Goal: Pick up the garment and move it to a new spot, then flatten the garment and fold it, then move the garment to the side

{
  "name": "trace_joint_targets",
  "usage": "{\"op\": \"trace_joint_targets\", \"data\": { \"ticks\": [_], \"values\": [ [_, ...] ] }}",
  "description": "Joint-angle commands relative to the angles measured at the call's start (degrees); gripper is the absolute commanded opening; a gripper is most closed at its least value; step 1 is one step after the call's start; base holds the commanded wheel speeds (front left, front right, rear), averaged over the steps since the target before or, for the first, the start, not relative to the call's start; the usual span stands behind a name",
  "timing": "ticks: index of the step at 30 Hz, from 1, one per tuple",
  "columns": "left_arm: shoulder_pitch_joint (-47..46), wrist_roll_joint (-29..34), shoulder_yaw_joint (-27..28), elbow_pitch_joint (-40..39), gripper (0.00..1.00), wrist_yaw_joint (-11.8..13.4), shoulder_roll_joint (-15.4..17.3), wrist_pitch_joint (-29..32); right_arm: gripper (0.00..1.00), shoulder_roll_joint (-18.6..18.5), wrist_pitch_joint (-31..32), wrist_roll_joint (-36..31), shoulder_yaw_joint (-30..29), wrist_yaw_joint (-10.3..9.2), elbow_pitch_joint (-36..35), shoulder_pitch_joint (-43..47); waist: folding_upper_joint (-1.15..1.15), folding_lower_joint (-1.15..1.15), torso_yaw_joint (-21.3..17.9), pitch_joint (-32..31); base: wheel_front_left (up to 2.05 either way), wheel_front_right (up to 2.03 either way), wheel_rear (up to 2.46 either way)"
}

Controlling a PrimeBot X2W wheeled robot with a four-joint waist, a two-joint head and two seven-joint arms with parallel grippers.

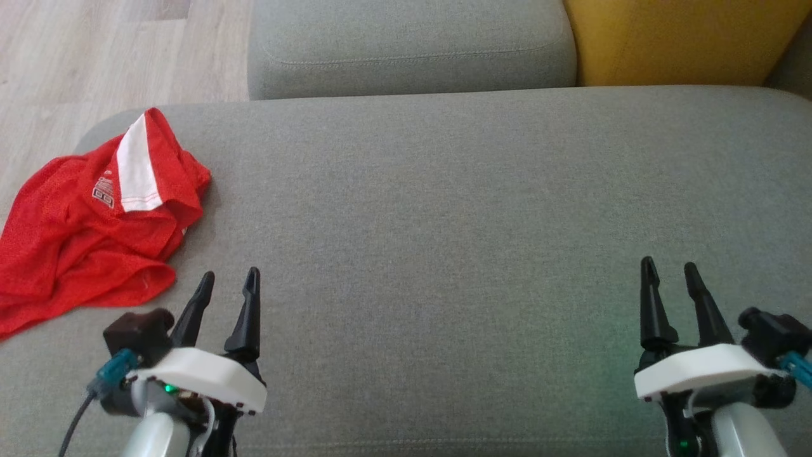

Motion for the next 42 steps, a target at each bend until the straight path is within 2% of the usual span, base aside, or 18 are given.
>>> {"op": "trace_joint_targets", "data": {
  "ticks": [1, 17, 32, 42],
  "values": [
    [-2.68, 1.74, 1.22, -1.69, 1.0, 0.38, 1.48, -0.99, 1.0, -0.28, -0.93, -1.9, 1.35, 0.33, -1.65, -3.2, 0.0, 0.0, -0.01, -0.04, 0.0, 0.0, 0.0],
    [-2.63, 10.34, 0.57, 0.77, 1.0, 0.67, 1.2, -3.71, 1.0, 0.24, -3.63, -10.66, 2.2, 0.39, 0.77, -3.23, 0.0, 0.0, 0.11, -0.71, 0.0, 0.0, 0.0],
    [-2.81, 18.61, 0.95, 3.29, 1.0, -0.38, 0.15, -6.27, 1.0, 0.86, -5.82, -16.81, 2.28, 0.44, 2.55, -3.51, 0.0, 0.0, 0.07, -1.25, 0.0, 0.0, 0.0],
    [-2.74, 18.24, 3.32, 4.82, 1.0, -1.77, -1.58, -6.64, 1.0, 1.03, -5.63, -15.05, 2.11, 0.45, 3.43, -3.63, 0.0, 0.0, 0.04, -1.19, 0.0, 0.0, 0.0]
  ]
}}
